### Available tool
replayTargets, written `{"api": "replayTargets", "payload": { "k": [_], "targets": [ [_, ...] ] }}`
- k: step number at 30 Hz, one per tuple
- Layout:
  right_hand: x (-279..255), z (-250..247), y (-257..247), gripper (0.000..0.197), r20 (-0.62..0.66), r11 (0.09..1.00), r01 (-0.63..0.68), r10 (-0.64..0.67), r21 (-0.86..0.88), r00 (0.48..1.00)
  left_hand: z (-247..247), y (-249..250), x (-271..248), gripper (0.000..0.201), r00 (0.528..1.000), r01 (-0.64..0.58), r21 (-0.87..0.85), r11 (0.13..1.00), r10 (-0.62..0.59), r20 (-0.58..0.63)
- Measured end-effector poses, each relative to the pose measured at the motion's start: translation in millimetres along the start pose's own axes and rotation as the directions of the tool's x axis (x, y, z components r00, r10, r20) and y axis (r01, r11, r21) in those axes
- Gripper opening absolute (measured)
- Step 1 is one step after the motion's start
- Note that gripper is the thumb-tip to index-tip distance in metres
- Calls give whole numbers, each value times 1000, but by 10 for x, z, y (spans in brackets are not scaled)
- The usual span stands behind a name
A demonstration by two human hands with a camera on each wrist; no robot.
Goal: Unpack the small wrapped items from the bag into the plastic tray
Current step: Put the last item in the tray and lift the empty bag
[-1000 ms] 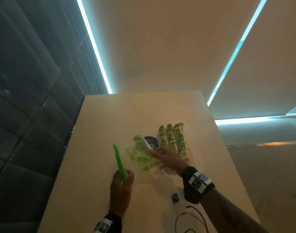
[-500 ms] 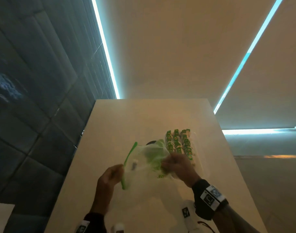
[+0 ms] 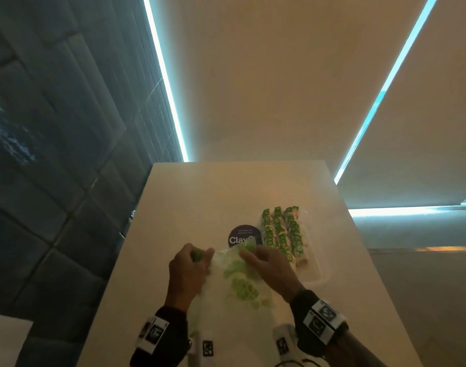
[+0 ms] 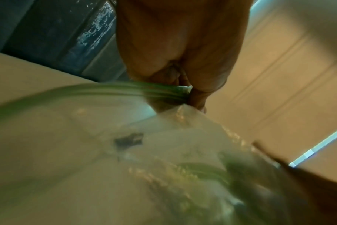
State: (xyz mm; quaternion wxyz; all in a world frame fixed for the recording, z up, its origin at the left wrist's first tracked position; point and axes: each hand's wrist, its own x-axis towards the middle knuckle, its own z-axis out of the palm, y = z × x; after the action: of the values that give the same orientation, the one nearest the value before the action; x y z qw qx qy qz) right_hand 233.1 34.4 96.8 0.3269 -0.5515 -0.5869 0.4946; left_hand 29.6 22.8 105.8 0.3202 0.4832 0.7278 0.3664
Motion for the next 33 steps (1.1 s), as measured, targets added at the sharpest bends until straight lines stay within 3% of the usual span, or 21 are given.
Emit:
{"api": "replayTargets", "payload": {
  "k": [2, 5, 7, 9, 10, 12, 14, 15, 16, 19, 21, 22, 26, 30, 33],
  "targets": [
    [36, 20, 14, 28, -158, 998, -42, 48, 40, 986, -33, 40, -15, 30, 999, 41, -110, 993, -41, 0],
    [85, -31, 87, 27, -307, 990, -111, 134, 91, 942, -154, 48, 16, 29, 994, 77, -167, 983, -89, -63],
    [106, -19, 115, 29, -355, 995, -97, 99, 25, 929, -199, 47, 32, 35, 988, 68, -112, 991, -83, -127],
    [125, 7, 95, 30, -384, 996, -85, 84, 15, 920, -219, 11, 16, 46, 984, 75, -203, 976, -105, -141],
    [131, 5, 71, 31, -391, 996, -86, 93, 38, 916, -234, -25, -4, 57, 990, 98, -302, 948, -125, -72],
    [138, -29, 21, 33, -385, 987, -90, 136, 136, 913, -261, -103, -79, 74, 969, 196, -428, 882, -108, 222],
    [126, -66, -22, 35, -361, 968, -82, 166, 236, 918, -240, -141, -179, 71, 858, 320, -391, 863, -89, 506],
    [110, -79, -51, 36, -344, 959, -78, 173, 273, 923, -198, -153, -206, 66, 821, 372, -392, 841, -102, 561],
    [81, -91, -103, 35, -307, 947, -75, 175, 312, 936, -141, -154, -232, 60, 818, 403, -407, 820, -124, 561],
    [-45, -167, -246, 30, -12, 897, -170, 192, 407, 981, -45, -148, -215, 46, 906, 380, -445, 811, -230, 354],
    [-117, -210, -259, 28, 189, 904, -261, 206, 339, 960, -47, -158, -190, 40, 946, 313, -440, 842, -235, 223],
    [-138, -215, -236, 27, 209, 915, -263, 205, 305, 956, -58, -146, -193, 40, 957, 283, -422, 861, -227, 179],
    [-107, -180, -171, 24, 46, 912, -203, 199, 357, 979, -98, -62, -220, 47, 971, 236, -384, 893, -229, 65],
    [-59, -137, -192, 30, -18, 917, -191, 211, 349, 977, -119, -81, -198, 52, 962, 230, -327, 916, -265, -66],
    [-30, -158, -186, 34, -68, 925, -154, 189, 348, 980, -153, -62, -236, 48, 973, 192, -371, 909, -227, -52]
  ]
}}
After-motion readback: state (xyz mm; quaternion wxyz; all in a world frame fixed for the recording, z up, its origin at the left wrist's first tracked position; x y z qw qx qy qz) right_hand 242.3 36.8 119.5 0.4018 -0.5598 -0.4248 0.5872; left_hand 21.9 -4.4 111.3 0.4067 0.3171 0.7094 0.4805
